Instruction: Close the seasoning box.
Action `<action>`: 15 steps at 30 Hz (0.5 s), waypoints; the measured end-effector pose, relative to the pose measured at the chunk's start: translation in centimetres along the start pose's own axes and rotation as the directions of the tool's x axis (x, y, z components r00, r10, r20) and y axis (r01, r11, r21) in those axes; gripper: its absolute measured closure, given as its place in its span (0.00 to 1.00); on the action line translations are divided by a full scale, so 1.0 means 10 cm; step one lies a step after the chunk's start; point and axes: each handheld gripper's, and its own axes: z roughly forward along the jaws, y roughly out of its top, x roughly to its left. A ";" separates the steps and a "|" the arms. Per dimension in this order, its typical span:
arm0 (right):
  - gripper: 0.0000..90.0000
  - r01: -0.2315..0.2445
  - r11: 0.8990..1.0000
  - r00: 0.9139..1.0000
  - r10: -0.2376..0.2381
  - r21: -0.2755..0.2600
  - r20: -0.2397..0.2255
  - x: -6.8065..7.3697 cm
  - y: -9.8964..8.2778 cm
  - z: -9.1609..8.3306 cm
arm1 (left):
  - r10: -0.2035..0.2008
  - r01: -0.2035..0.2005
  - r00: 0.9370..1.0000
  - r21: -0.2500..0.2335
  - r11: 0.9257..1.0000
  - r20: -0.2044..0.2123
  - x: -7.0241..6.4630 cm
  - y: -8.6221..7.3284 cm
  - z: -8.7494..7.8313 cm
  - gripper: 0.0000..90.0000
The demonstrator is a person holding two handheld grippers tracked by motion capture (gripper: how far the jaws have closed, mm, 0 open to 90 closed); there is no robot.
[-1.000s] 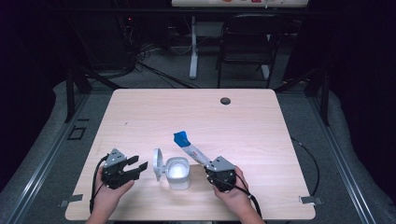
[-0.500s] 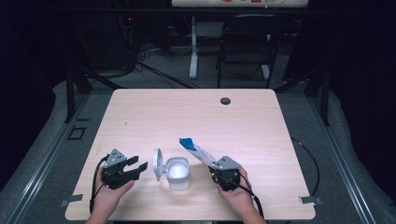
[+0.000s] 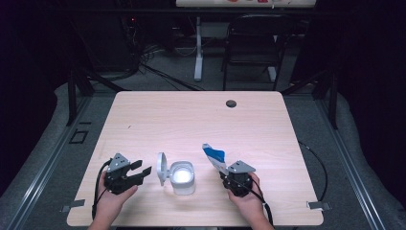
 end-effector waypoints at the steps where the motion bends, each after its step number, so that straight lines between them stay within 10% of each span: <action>1: 0.81 -0.008 1.000 1.000 0.008 0.002 -0.004 -0.01 0.00 0.00 | 0.003 -0.003 1.000 0.000 1.000 0.000 0.00 0.00 0.00 0.56; 15: 0.67 -0.054 0.998 0.999 0.054 0.014 0.002 -0.09 -0.09 -0.02 | -0.002 0.002 1.000 -0.002 1.000 0.001 -0.01 0.00 0.00 0.56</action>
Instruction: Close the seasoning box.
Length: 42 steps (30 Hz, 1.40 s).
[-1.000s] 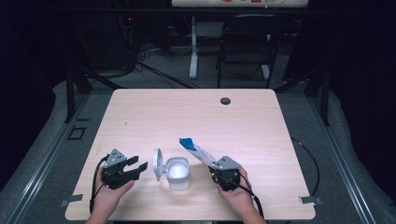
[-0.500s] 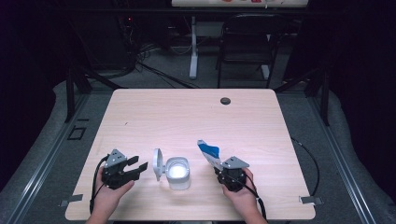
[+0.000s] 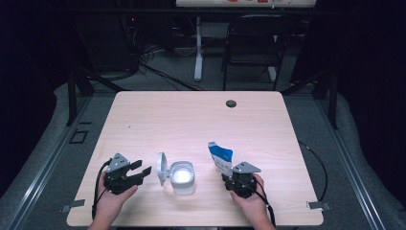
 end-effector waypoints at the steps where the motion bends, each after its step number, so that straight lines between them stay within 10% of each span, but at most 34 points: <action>1: 0.66 0.003 1.000 1.000 -0.003 0.002 0.001 -0.01 -0.01 0.00 | 0.000 0.000 1.000 0.000 1.000 0.000 0.00 0.00 0.00 0.56; 42: 0.53 0.032 0.999 0.999 -0.031 0.014 -0.040 -0.01 -0.13 -0.16 | 0.034 -0.034 0.999 0.012 0.999 0.006 -0.05 0.03 -0.04 0.64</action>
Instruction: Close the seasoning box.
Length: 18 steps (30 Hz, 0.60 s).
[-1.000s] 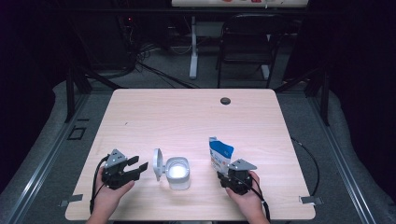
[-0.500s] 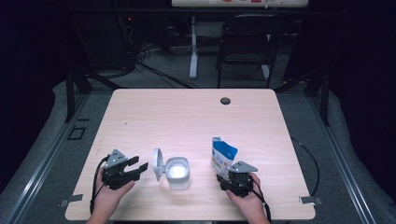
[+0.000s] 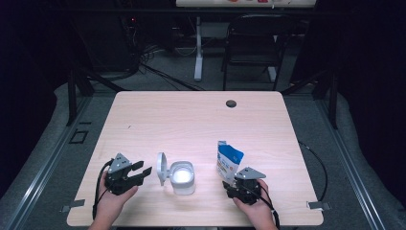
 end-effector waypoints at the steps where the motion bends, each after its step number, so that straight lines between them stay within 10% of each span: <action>1: 0.53 0.002 1.000 1.000 -0.002 -0.001 0.002 0.00 0.00 -0.01 | 0.000 0.000 1.000 -0.010 1.000 0.007 -0.01 0.01 -0.01 0.66; 18: 0.50 0.011 1.000 1.000 -0.011 0.007 0.000 -0.14 -0.07 -0.30 | 0.000 0.001 0.999 -0.021 1.000 0.039 -0.13 0.03 -0.12 0.77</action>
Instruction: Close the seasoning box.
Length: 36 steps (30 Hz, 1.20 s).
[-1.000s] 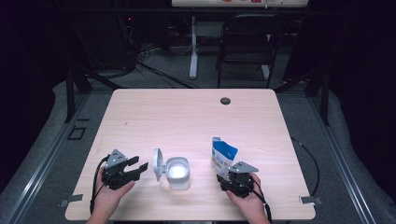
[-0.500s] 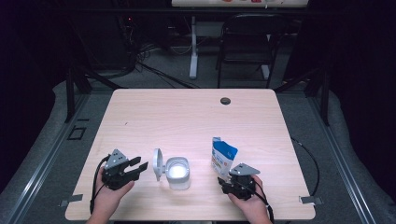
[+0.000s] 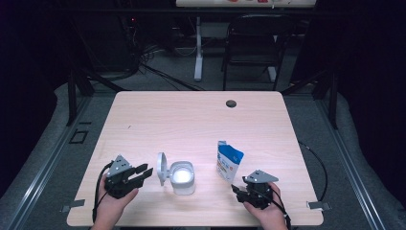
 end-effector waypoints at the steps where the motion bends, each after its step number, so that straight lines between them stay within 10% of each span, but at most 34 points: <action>1: 0.50 -0.001 1.000 1.000 0.001 -0.002 -0.004 -0.01 0.00 -0.01 | -0.006 0.006 1.000 -0.008 1.000 -0.001 0.00 -0.01 0.00 0.77; 36: 0.49 -0.078 0.993 0.997 0.079 -0.084 0.008 -0.18 -0.06 -0.07 | 0.070 -0.068 0.996 -0.032 0.997 0.064 -0.33 0.23 -0.09 1.00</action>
